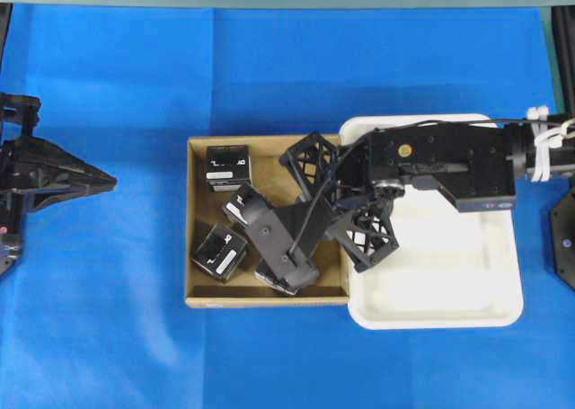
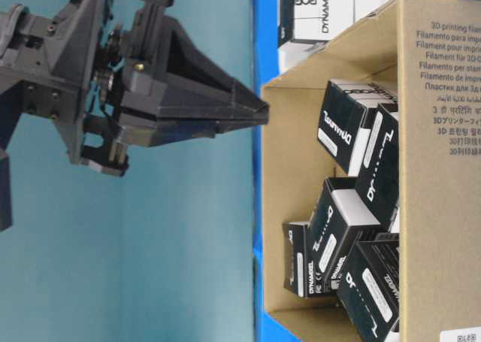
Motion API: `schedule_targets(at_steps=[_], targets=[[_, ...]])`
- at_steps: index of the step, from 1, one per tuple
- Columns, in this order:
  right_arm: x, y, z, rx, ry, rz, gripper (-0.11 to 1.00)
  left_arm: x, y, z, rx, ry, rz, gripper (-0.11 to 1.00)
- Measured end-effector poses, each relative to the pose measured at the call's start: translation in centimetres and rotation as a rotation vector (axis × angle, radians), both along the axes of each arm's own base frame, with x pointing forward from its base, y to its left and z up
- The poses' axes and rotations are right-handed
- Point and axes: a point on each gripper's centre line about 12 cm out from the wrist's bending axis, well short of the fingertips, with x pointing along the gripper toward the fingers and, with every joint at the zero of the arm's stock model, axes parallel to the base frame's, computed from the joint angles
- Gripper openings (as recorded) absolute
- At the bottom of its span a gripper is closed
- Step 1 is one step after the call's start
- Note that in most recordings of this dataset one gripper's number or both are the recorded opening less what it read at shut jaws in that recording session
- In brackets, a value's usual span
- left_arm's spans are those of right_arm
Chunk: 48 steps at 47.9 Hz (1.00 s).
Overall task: Pick a box that is randomly placed inside the cardboard box.
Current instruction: 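Reach the open right gripper over a DYNAMIXEL box in the cardboard box, then close the right gripper on the black DYNAMIXEL box and lift it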
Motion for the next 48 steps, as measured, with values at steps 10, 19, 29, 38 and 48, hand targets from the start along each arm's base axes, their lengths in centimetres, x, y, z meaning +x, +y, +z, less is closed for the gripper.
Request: schedule_targets(at_steps=[10, 19, 29, 38, 48], targets=[[-0.2, 0.0, -0.6, -0.010, 0.014, 0.011, 0.67, 0.0, 0.1, 0.0, 0.000, 0.003, 0.003, -0.07], [0.4, -0.4, -1.3, -0.084, -0.051, 0.045, 1.00, 0.0, 0.1, 0.0, 0.000, 0.003, 0.005, -0.07], [0.8, -0.4, -2.3, -0.115, -0.079, 0.069, 1.00, 0.0, 0.1, 0.0, 0.000, 0.003, 0.003, -0.07], [0.8, -0.4, -2.8, -0.116, -0.066, 0.073, 1.00, 0.0, 0.1, 0.0, 0.000, 0.000, 0.005, -0.07], [0.7, -0.3, -3.5, -0.116, -0.048, 0.077, 1.00, 0.0, 0.1, 0.0, 0.000, 0.002, 0.005, -0.07]])
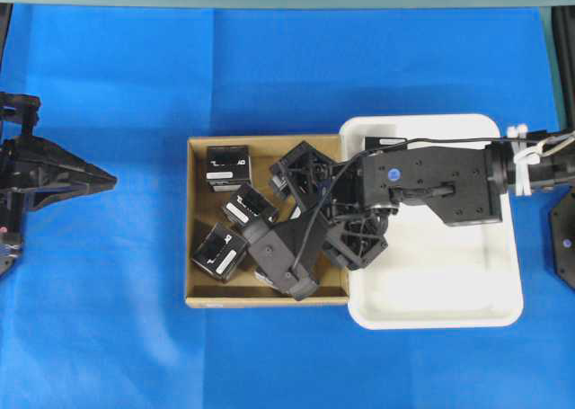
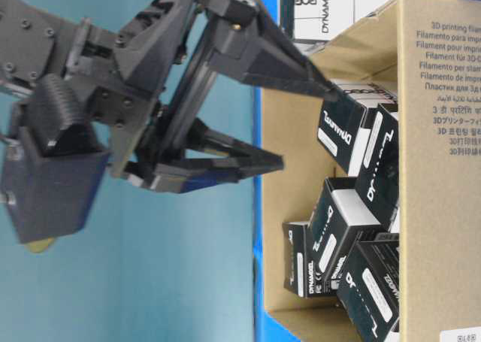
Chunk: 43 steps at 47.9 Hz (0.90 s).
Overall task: Pick a box that is randomly placed inside the cardboard box.
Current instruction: 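Close the right gripper on the black DYNAMIXEL box and lift it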
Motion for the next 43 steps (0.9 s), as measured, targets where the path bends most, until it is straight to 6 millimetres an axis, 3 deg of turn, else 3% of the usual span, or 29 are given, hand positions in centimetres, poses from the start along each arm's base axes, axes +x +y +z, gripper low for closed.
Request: schedule_targets(at_steps=[17, 43], targets=[[0.1, 0.2, -3.5, 0.001, 0.049, 0.009, 1.00, 0.0, 0.0, 0.0, 0.000, 0.000, -0.002, -0.07], [0.5, 0.2, -4.2, 0.006, 0.034, -0.001, 0.99, 0.0, 0.0, 0.0, 0.000, -0.002, 0.000, -0.07]])
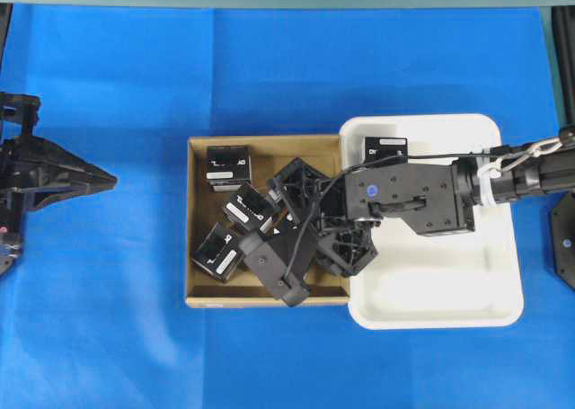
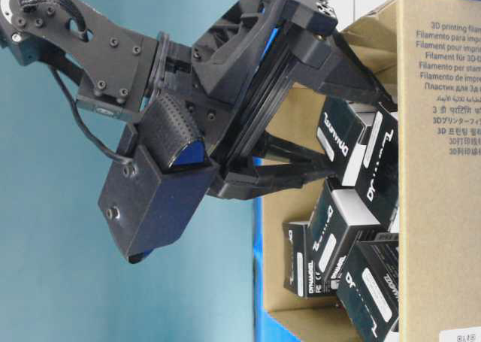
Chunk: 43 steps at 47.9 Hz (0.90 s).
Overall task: Pick a box that is randomly placed inside the cardboard box.
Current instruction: 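Close the right gripper on the black DYNAMIXEL box and lift it, then carry the held box right over the white tray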
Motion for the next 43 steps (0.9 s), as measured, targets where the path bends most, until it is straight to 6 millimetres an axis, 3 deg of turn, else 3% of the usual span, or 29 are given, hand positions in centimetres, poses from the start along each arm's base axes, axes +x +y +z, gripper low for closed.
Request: schedule_targets(at_steps=[6, 14, 22, 34, 43], targets=[[-0.4, 0.1, -0.1, 0.006, 0.043, -0.008, 0.95, 0.0, 0.0, 0.0, 0.000, 0.002, 0.000, -0.07], [-0.9, 0.8, 0.3, 0.004, 0.117, -0.004, 0.64, 0.0, 0.0, 0.0, 0.000, 0.002, -0.002, -0.07], [-0.7, 0.8, 1.6, 0.019, 0.101, -0.060, 0.64, 0.0, 0.0, 0.0, -0.001, 0.001, 0.000, -0.07], [0.5, -0.4, 7.1, 0.062, -0.019, -0.203, 0.64, 0.0, 0.0, 0.0, -0.001, 0.000, 0.000, -0.07], [-0.6, -2.9, 12.5, 0.102, -0.054, -0.385, 0.64, 0.0, 0.0, 0.0, -0.019, 0.000, 0.006, -0.07]])
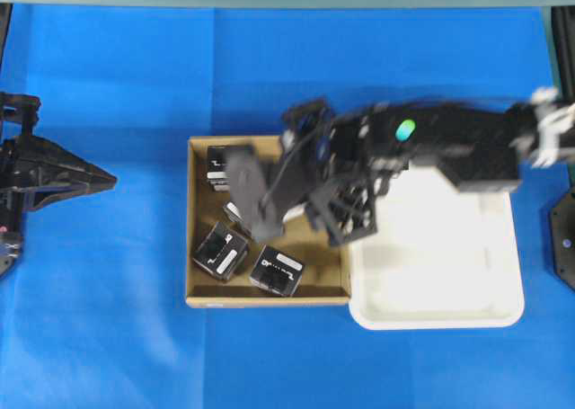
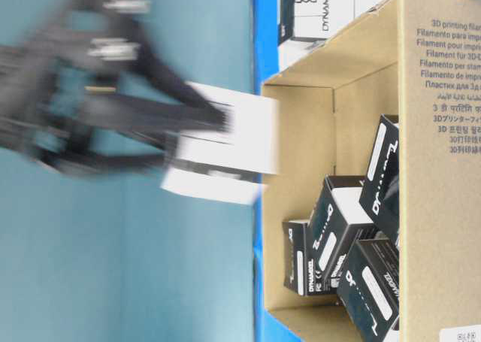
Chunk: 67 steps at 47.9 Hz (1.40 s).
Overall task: Pick a box that is randomly placed inside the cardboard box.
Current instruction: 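Carry the held box right over the white tray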
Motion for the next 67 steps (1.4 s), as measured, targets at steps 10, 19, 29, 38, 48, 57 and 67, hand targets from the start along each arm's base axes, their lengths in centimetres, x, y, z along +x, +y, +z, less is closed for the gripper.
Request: schedule_targets(at_steps=[10, 19, 29, 38, 48, 57, 67], targets=[[-3.9, -2.8, 3.2, 0.031, 0.040, -0.175, 0.64, -0.1, 0.0, 0.1, -0.026, -0.005, 0.008, -0.07], [-8.2, -4.3, 3.9, 0.039, 0.039, -0.254, 0.64, -0.4, 0.0, 0.5, -0.029, -0.025, 0.009, -0.07], [-12.9, -5.7, 3.0, 0.041, 0.066, -0.321, 0.64, -0.6, 0.0, 0.7, -0.029, -0.035, 0.009, -0.07], [-16.1, -6.8, 1.8, 0.042, 0.094, -0.380, 0.64, -0.6, 0.0, 0.7, -0.029, -0.034, 0.007, -0.07], [-17.7, -6.9, -1.1, 0.050, 0.127, -0.398, 0.64, -0.6, 0.0, 0.7, -0.031, -0.035, 0.010, -0.07], [-18.5, -6.6, -5.0, 0.056, 0.126, -0.404, 0.64, -0.6, 0.0, 0.8, -0.031, -0.038, 0.010, -0.07], [-18.8, -6.5, -8.0, 0.064, 0.164, -0.397, 0.64, -0.5, 0.0, 0.8, -0.031, -0.035, 0.010, -0.07]])
